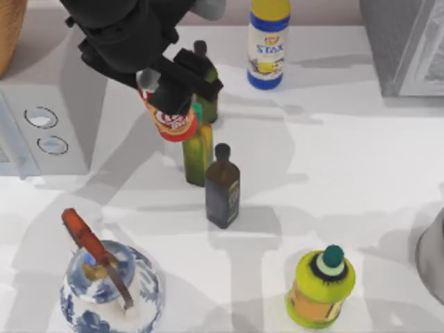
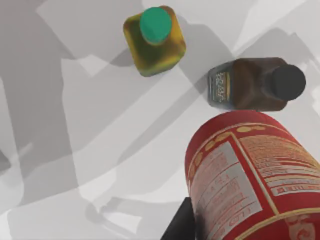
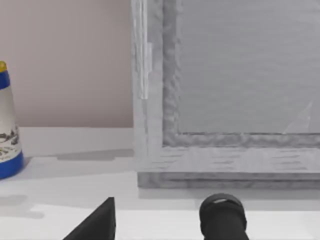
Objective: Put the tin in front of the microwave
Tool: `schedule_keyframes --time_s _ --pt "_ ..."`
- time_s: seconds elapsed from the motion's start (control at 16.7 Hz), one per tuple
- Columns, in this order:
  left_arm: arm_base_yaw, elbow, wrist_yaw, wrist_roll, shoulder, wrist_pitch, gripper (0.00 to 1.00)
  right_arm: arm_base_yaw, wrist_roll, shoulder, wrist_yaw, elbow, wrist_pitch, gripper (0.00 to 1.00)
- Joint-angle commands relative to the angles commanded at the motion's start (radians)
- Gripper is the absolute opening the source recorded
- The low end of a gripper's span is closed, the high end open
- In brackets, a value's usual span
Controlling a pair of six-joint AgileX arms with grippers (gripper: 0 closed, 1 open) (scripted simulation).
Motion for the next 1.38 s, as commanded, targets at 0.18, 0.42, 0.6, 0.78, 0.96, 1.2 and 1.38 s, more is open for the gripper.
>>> schedule_keyframes --time_s 0.18,0.42,0.6,0.78,0.96,1.2,1.38 --pt "0.213 -0.249 0.004 0.109 -0.164 0.0 0.0 0.0 0.0 0.0 0.0 0.0 0.0 1.0" --pt "0.538 -0.532 0.004 0.261 -0.289 0.027 0.0 0.0 0.0 0.0 0.0 0.0 0.0 1.0" --pt "0.788 -0.663 -0.001 0.364 -0.311 0.095 0.0 0.0 0.0 0.0 0.0 0.0 0.0 1.0" --pt "1.005 -0.736 -0.008 0.446 -0.296 0.186 0.0 0.0 0.0 0.0 0.0 0.0 0.0 1.0" --pt "1.149 -0.771 -0.014 0.501 -0.271 0.263 0.0 0.0 0.0 0.0 0.0 0.0 0.0 1.0" --pt "1.204 -0.784 -0.016 0.522 -0.255 0.295 0.0 0.0 0.0 0.0 0.0 0.0 0.0 1.0" --pt "1.2 -0.781 -0.017 0.523 -0.258 0.293 0.0 0.0 0.0 0.0 0.0 0.0 0.0 1.0"
